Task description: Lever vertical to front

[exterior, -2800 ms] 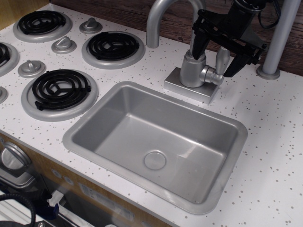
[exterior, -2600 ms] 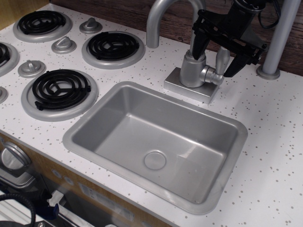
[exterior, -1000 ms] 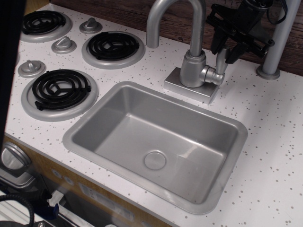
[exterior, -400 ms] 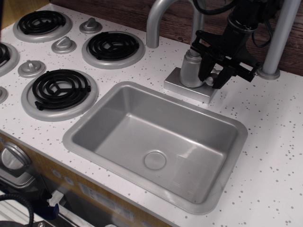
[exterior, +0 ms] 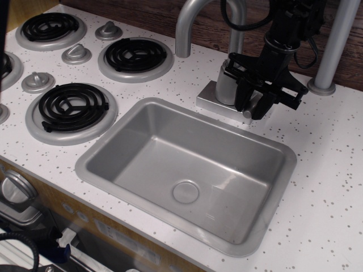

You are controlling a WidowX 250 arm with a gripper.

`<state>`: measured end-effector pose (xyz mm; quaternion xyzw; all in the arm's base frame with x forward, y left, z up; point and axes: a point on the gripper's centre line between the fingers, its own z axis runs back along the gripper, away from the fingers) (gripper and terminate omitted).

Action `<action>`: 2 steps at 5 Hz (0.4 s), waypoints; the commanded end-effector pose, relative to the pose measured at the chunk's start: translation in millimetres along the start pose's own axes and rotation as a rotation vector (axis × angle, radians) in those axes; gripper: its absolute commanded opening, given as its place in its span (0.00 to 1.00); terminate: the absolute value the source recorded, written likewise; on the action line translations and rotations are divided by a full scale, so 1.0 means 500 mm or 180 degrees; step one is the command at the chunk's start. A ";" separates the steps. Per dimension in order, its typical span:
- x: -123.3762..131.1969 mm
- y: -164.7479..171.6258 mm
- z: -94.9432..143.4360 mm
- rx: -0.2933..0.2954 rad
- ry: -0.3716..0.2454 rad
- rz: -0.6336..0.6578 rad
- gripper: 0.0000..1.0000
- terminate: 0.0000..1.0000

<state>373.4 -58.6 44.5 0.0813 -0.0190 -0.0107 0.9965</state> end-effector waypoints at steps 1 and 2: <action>0.008 0.012 0.025 0.0029 -0.0128 -0.0026 1.00 0.00; -0.010 0.018 0.065 0.0226 -0.0062 0.0097 1.00 0.00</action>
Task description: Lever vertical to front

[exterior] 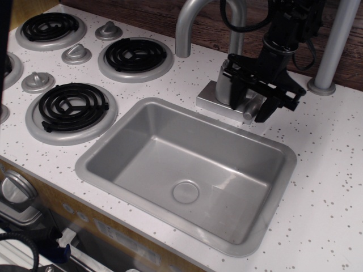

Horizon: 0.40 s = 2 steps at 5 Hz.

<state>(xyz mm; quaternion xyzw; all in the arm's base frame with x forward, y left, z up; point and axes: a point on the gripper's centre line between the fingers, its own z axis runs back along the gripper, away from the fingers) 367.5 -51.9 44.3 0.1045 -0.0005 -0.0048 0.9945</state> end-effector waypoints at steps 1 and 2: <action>-0.024 0.022 0.093 0.0180 -0.0180 0.0170 1.00 0.00; -0.042 0.033 0.103 0.0217 -0.0191 0.0234 1.00 0.00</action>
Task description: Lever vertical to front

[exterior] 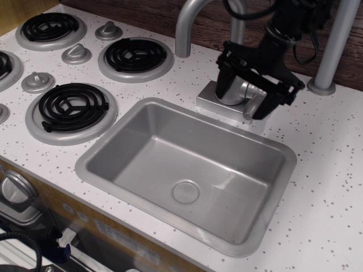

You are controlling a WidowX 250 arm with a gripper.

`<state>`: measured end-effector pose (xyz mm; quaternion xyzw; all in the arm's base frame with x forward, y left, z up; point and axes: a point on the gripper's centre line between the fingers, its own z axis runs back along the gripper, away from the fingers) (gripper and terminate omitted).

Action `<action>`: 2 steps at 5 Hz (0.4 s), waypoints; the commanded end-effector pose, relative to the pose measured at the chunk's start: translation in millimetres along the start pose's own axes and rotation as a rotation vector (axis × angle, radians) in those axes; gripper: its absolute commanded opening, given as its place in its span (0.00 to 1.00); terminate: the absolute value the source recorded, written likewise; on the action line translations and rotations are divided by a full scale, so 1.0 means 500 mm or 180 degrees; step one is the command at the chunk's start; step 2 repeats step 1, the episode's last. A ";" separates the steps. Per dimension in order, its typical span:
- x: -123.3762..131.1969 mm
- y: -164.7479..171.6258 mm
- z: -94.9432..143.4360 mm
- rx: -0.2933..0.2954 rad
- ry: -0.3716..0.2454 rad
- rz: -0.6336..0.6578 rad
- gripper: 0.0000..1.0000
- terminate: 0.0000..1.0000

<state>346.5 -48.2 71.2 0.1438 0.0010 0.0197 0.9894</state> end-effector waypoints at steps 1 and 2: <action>-0.010 0.021 0.052 -0.0018 -0.0249 0.0134 1.00 1.00; -0.010 0.021 0.052 -0.0018 -0.0249 0.0134 1.00 1.00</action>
